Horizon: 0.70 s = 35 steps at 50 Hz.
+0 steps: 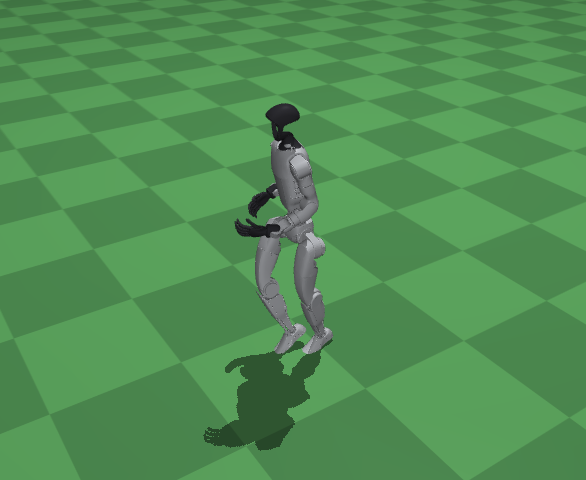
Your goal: Walk run
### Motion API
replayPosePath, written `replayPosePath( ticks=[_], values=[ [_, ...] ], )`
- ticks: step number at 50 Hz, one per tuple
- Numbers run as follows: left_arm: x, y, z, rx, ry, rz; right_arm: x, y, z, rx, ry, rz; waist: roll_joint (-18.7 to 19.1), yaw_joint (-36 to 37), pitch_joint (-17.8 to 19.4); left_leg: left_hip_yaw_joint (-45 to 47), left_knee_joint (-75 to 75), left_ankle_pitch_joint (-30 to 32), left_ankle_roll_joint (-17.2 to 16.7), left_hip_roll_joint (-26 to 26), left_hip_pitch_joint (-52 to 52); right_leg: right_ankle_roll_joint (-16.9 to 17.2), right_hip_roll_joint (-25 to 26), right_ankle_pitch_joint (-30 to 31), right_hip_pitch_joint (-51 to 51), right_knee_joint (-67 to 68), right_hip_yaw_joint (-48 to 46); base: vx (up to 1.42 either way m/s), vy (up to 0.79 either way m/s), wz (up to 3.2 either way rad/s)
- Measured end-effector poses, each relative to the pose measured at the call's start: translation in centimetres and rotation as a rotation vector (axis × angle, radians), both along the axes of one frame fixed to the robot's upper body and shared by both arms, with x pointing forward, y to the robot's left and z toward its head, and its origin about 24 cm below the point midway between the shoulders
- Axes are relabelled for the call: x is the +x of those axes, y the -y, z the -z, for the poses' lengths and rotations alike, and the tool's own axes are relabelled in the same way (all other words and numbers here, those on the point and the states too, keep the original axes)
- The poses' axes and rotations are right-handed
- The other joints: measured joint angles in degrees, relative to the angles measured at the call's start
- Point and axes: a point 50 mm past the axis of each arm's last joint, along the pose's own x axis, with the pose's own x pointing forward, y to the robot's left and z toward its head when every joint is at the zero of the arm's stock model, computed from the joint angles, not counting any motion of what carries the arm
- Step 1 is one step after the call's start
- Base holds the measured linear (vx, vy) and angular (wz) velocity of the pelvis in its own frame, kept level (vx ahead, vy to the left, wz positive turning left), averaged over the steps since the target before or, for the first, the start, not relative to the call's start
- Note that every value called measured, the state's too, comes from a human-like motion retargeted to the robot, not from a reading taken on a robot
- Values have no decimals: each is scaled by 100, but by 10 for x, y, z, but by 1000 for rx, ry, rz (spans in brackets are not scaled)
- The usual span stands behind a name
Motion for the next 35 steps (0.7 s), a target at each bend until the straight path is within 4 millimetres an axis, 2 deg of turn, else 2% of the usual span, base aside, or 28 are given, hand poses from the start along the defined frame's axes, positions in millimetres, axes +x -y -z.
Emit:
replayPosePath(
  ticks=[3, 5, 7, 8, 10, 11, 12, 13, 15, 17, 18, 20, 22, 25, 26, 27, 28, 29, 30, 32, 33, 35],
  values=[
    [-6, -1, 2, -5, 1, 24, -3, 9, -8, 3, 20, 40, 52, -590, -41, -264, -304, 1098, -272, -206, 597, 271, -298, -639, -327, -1678, 231, 134, -39, 110],
    [-10, -2, 5, -15, -12, 42, 2, 6, -13, 18, 60, 60, 77, -887, -68, -446, -413, 1903, -495, -236, 1009, 526, -372, -1186, -305, -2642, 627, 140, -49, 72],
    [-14, -5, 8, -28, -28, 49, 16, -7, -17, 27, 122, 60, 30, -938, -137, -437, -203, 2682, -841, -278, 1316, 240, -511, -793, -228, -2860, 658, 121, -41, 3],
    [-18, -7, 10, -32, -37, 49, 24, -15, -21, 27, 158, 57, -25, -957, -191, -370, 103, 3083, -1079, -303, 1372, -201, -461, -514, -198, -2696, 602, 137, -51, -45],
    [-35, -20, 15, -19, -57, 27, 39, -39, -25, 36, 220, 42, 1, -802, -239, 148, 1741, 3486, -1445, -54, 1019, -705, -63, -1023, 4, -2039, 702, 174, -71, -107],
    [-43, -21, 18, -9, -61, 43, 51, -45, -27, 43, 266, 78, 186, -637, -142, 257, 2883, 3486, -1370, 432, 660, -747, 345, -1363, 120, -1742, 844, 169, -58, -94],
    [-49, -21, 21, -10, -63, 53, 66, -51, -31, 52, 320, 112, 276, -500, -110, 201, 3695, 3486, -1358, 590, 305, -746, 518, -1586, 259, -1597, 933, 145, -32, -43],
    [-49, -16, 23, -36, -63, 49, 87, -52, -38, 65, 390, 142, 178, -420, -205, -184, 3845, 3486, -1471, 90, -40, -657, 222, -1573, 445, -1760, 917, 141, -21, -39],
    [-56, -10, 34, -84, -110, 8, 116, -73, -51, 140, 493, 113, -20, -345, -349, -306, 4039, 2852, -1417, -413, -568, -618, 2, -1613, 821, -1974, 1159, 129, -9, -57],
    [-62, -11, 39, -81, -136, -34, 136, -102, -69, 243, 573, 34, -46, -160, -310, 80, 4007, 1969, -1028, -134, -1136, -673, 56, -1479, 1257, -2314, 1271, 112, -5, -71],
    [-64, -13, 39, -70, -141, -52, 143, -111, -80, 279, 615, -9, -117, -10, -300, 378, 3842, 1546, -829, 17, -1419, -690, 46, -1301, 1488, -2553, 1337, 125, -14, -84],
    [-68, -17, 39, -30, -152, -67, 152, -120, -101, 318, 692, -93, -296, 337, -286, 934, 3144, 974, -569, 260, -1888, -677, -81, -698, 1878, -2947, 1073, 120, -23, -86],
    [-68, -22, 40, 12, -167, -52, 154, -122, -115, 301, 738, -168, -377, 632, -270, 1256, 1925, 698, -377, 321, -2136, -659, -11, -31, 2257, -3228, 714, 98, -26, -46],
    [-61, -23, 38, 38, -169, -39, 152, -117, -119, 196, 735, -229, -478, 978, -158, 910, 23, 333, -389, -55, -2127, -632, 135, 867, 2940, -3435, 545, 149, -23, -24],
    [-55, -22, 35, 40, -156, -40, 151, -113, -114, 154, 709, -221, -500, 1007, -125, 740, -360, 322, -503, -145, -2047, -610, 155, 1125, 3138, -3394, 447, 146, -19, -1],
    [-50, -22, 32, 41, -140, -40, 149, -109, -109, 116, 679, -212, -516, 1034, -94, 667, -615, 539, -469, -199, -1971, -582, 188, 1399, 3307, -3304, 378, 136, -20, 23],
    [-45, -21, 28, 43, -119, -40, 146, -106, -100, 86, 640, -201, -523, 1056, -68, 786, -614, 1211, -139, -180, -1905, -541, 246, 1704, 3420, -3114, 365, 145, -23, 20],
    [-41, -20, 25, 44, -102, -40, 141, -104, -88, 62, 589, -193, -598, 1052, -83, 840, -421, 956, 250, -284, -1832, -393, 240, 1965, 3397, -2646, 424, 156, -25, 18],
    [-37, -20, 22, 45, -86, -40, 134, -102, -75, 42, 531, -187, -708, 1035, -117, 862, -131, 239, 669, -451, -1753, -191, 202, 2203, 3306, -2040, 519, 170, -20, 83],
    [-28, -13, 18, 21, -60, -22, 110, -86, -40, 6, 365, -161, -905, 683, -84, 477, 742, -378, 520, -644, -1591, -40, -234, 2203, 2810, 140, 0, 160, -14, 142],
    [-18, -16, 13, 2, -36, -41, 98, -81, -24, 9, 277, -160, -993, 474, -39, 412, 1092, -637, 508, -802, -1554, -24, -553, 2203, 2535, 1045, -138, 130, -20, 75],
    [-2, -13, 7, -5, -12, -44, 66, -74, -1, 62, 126, -156, -652, 573, -75, 331, 897, -746, 429, -363, -1199, -128, -238, 2203, 2140, 1124, -138, 118, -30, -18]
  ],
)
